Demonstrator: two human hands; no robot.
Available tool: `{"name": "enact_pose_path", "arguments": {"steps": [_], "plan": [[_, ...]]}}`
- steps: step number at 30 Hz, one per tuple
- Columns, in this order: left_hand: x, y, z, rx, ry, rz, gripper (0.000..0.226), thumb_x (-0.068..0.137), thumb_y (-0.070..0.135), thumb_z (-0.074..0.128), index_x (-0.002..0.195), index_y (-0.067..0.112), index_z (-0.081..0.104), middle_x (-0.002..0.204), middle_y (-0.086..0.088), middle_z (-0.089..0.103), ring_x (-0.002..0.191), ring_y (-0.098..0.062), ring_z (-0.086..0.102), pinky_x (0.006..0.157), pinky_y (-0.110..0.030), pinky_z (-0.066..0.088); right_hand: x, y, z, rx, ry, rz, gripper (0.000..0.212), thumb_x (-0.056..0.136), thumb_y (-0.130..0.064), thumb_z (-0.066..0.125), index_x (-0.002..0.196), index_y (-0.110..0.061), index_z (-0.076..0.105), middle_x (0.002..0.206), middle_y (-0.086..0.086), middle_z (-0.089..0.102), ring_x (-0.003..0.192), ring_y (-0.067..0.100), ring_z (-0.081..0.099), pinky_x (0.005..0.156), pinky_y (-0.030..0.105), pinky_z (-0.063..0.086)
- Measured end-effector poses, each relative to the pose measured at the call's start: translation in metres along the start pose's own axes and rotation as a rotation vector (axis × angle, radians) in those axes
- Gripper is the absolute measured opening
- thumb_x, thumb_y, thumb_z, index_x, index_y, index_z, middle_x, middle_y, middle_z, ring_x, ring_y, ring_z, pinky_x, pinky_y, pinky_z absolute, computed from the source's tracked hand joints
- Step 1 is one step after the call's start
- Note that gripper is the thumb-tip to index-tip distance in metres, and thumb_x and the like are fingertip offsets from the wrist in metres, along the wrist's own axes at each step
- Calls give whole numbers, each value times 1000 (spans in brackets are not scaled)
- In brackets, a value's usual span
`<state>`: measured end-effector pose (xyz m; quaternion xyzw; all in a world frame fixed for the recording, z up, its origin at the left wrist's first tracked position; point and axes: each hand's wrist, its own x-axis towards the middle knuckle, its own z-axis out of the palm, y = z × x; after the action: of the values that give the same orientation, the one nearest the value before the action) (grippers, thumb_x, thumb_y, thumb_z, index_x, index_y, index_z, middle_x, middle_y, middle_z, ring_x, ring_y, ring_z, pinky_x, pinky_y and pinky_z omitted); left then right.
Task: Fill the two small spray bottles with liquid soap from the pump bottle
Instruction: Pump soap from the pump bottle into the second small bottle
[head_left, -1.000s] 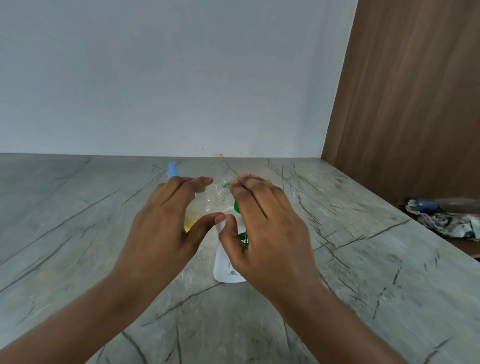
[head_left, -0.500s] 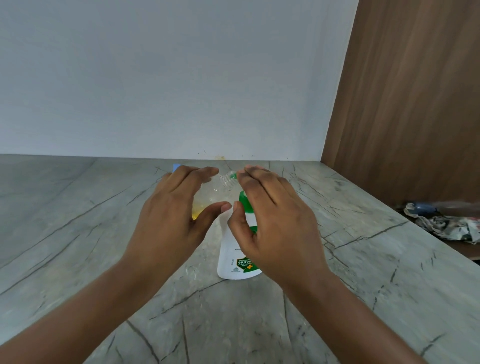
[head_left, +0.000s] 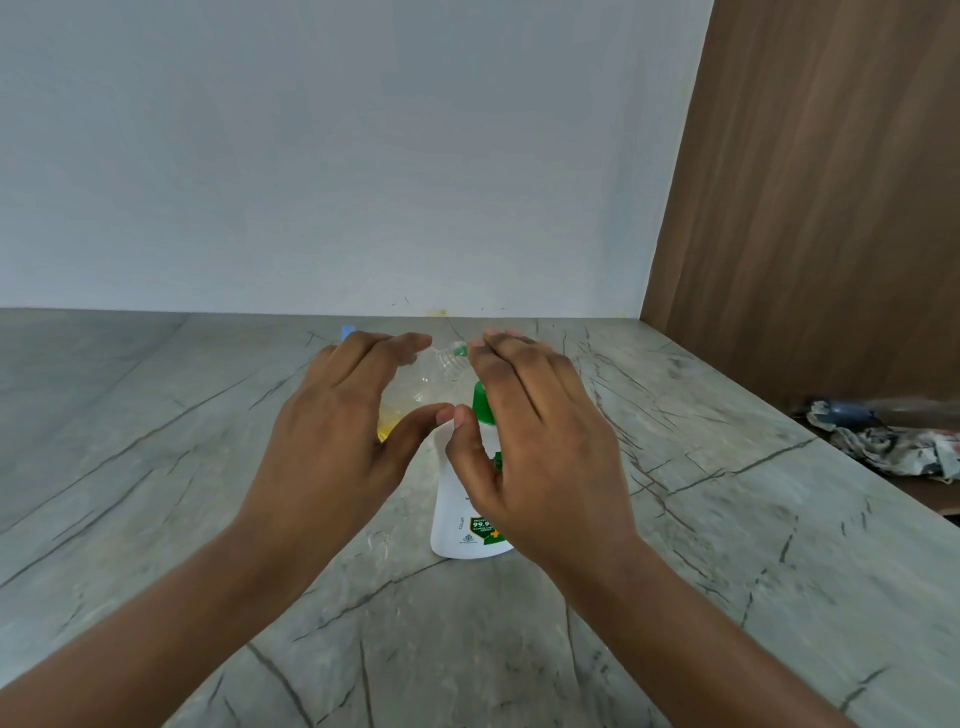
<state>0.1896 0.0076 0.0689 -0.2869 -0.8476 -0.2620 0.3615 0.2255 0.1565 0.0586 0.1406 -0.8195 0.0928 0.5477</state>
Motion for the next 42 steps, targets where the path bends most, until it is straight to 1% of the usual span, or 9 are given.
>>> {"name": "enact_pose_path", "arguments": {"steps": [7,10,14,16,20,24,34,38,42], "plan": [[-9,-6,5,31,-30,2,49,82,50,48,120,19,56,105,4,59,94,-12,53,71,-6,30,-9,-4,3,3,-38,17,35,83,-18,54,109,2,64,107,13,65,106,24,56,96,27,41],[-9,-5,8,14,-33,6,49,83,49,48,119,18,56,104,4,59,93,-9,50,71,-6,29,-9,-3,3,-1,-41,21,34,82,-17,54,108,2,65,107,13,65,106,23,55,96,26,40],[-8,-6,7,27,-29,5,49,83,49,47,119,18,56,104,4,59,92,-8,47,70,-5,29,-9,-2,4,2,-37,24,35,78,-17,63,109,1,65,107,12,65,106,20,52,95,25,38],[-7,-6,6,35,-26,10,50,83,50,46,120,18,56,105,3,59,92,-9,48,70,-5,28,-7,-1,3,5,-34,25,35,80,-19,61,109,0,65,107,11,65,104,18,50,92,24,37],[-1,-3,5,44,12,14,51,83,51,46,120,18,56,106,3,59,93,-13,52,67,-11,31,4,-1,-3,9,-21,63,34,83,-23,50,107,-4,66,104,7,65,98,13,50,82,21,37],[1,-3,4,59,19,20,51,83,51,45,121,18,56,108,2,58,94,-17,55,70,-21,36,7,-1,-4,-3,-2,47,33,83,-23,50,105,-5,67,101,7,66,95,13,52,81,22,37],[2,0,4,47,40,19,52,83,51,44,120,16,57,106,1,60,95,-16,53,70,-22,37,9,3,-5,0,4,18,29,83,-22,51,102,-5,66,98,6,66,92,15,53,76,21,39],[-1,0,3,57,21,17,53,83,51,42,120,16,57,106,0,60,94,-17,55,69,-22,38,6,0,-2,14,1,31,30,83,-22,52,103,-4,66,99,7,66,94,15,53,79,21,39],[-5,-3,3,67,6,9,51,83,51,43,119,17,57,105,2,60,92,-11,51,68,-14,32,-1,-4,1,14,-12,34,31,82,-22,53,103,-3,67,101,8,65,97,15,50,83,21,38]]}}
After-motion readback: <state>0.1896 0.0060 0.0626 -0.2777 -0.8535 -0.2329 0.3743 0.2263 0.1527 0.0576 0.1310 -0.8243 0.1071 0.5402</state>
